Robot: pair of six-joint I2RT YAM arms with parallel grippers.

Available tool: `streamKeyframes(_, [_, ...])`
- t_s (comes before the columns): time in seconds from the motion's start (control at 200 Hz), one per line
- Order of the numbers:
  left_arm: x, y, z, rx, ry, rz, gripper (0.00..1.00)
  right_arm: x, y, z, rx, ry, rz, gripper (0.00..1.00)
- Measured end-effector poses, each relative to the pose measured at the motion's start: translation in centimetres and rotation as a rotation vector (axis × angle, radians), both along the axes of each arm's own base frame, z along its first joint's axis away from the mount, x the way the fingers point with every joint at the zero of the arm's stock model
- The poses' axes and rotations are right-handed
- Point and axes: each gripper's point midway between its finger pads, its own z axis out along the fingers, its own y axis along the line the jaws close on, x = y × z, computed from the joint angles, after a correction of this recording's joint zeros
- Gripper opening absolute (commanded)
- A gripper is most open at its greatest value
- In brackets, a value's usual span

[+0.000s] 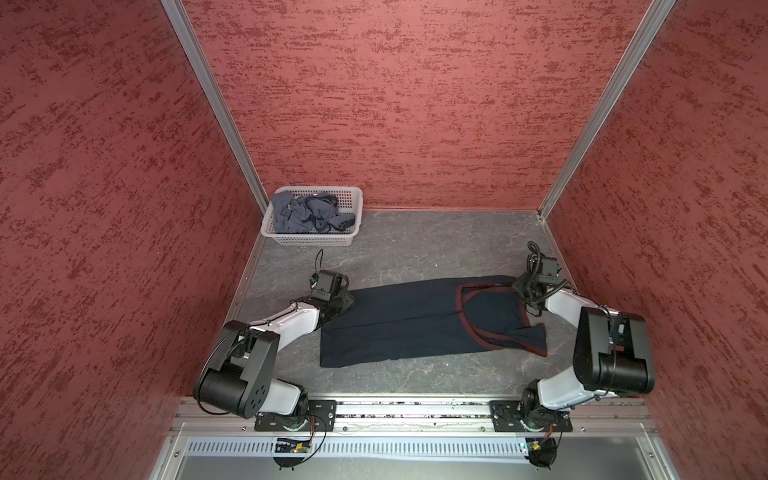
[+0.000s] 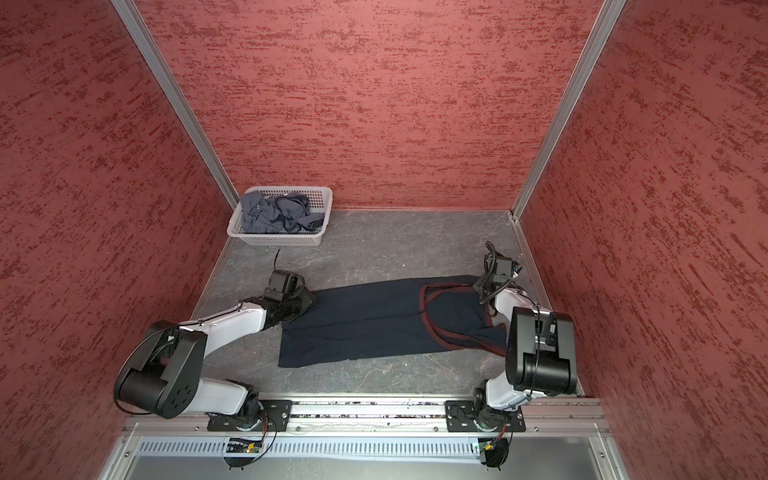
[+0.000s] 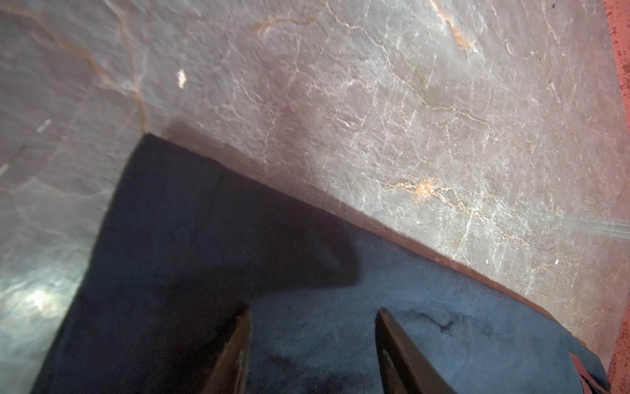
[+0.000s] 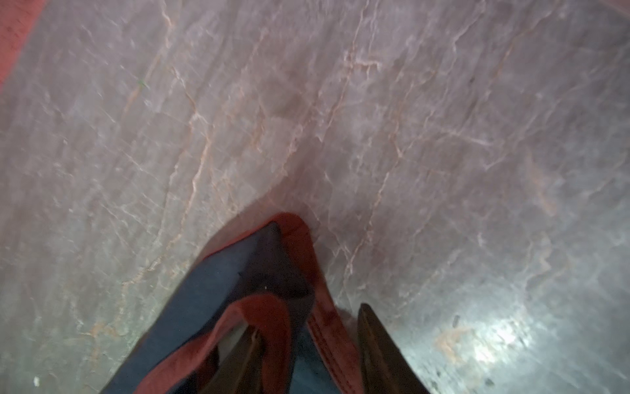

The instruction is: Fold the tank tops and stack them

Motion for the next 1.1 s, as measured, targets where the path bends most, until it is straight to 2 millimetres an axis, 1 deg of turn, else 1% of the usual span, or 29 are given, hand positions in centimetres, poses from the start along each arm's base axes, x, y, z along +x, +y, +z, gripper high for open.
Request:
streamKeyframes(0.175, [0.0, 0.0, 0.1, -0.003, -0.012, -0.005, 0.60, 0.0, 0.1, 1.4, 0.037, -0.037, 0.008, 0.51])
streamKeyframes(0.296, [0.0, -0.1, 0.1, -0.002, -0.018, -0.011, 0.61, 0.3, 1.1, 2.0, 0.077, -0.057, 0.051, 0.55])
streamKeyframes(0.486, [0.0, -0.1, 0.2, 0.003, -0.021, -0.020, 0.61, 0.3, 3.1, 2.4, 0.158, -0.070, 0.121, 0.57])
streamKeyframes(0.661, [0.0, -0.2, 0.2, 0.007, -0.022, -0.028, 0.62, 0.0, 3.3, 4.1, 0.158, -0.102, 0.128, 0.58])
streamKeyframes(0.756, [0.0, -0.2, 0.2, 0.008, -0.022, -0.029, 0.62, 0.3, 2.9, 5.0, 0.139, -0.103, 0.116, 0.54])
streamKeyframes(0.842, [0.0, -0.2, 0.2, 0.008, -0.023, -0.029, 0.62, 1.6, 2.3, 5.7, 0.118, -0.108, 0.106, 0.50])
streamKeyframes(0.897, [0.0, -0.2, 0.2, 0.008, -0.023, -0.029, 0.62, 2.7, 1.8, 5.8, 0.106, -0.105, 0.103, 0.43])
streamKeyframes(0.942, [0.0, -0.2, 0.2, 0.008, -0.023, -0.030, 0.62, 3.3, 1.5, 5.3, 0.099, -0.092, 0.098, 0.37])
streamKeyframes(0.992, [0.0, -0.2, 0.2, 0.008, -0.023, -0.030, 0.62, 3.6, 1.3, 4.3, 0.094, -0.065, 0.096, 0.32])
streamKeyframes(1.037, [0.0, -0.2, 0.2, 0.008, -0.023, -0.030, 0.62, 3.4, 1.2, 3.1, 0.098, -0.033, 0.091, 0.28])
streamKeyframes(1.097, [0.0, -0.2, 0.2, 0.008, -0.023, -0.029, 0.62, 2.8, 1.2, 1.4, 0.101, 0.013, 0.084, 0.26])
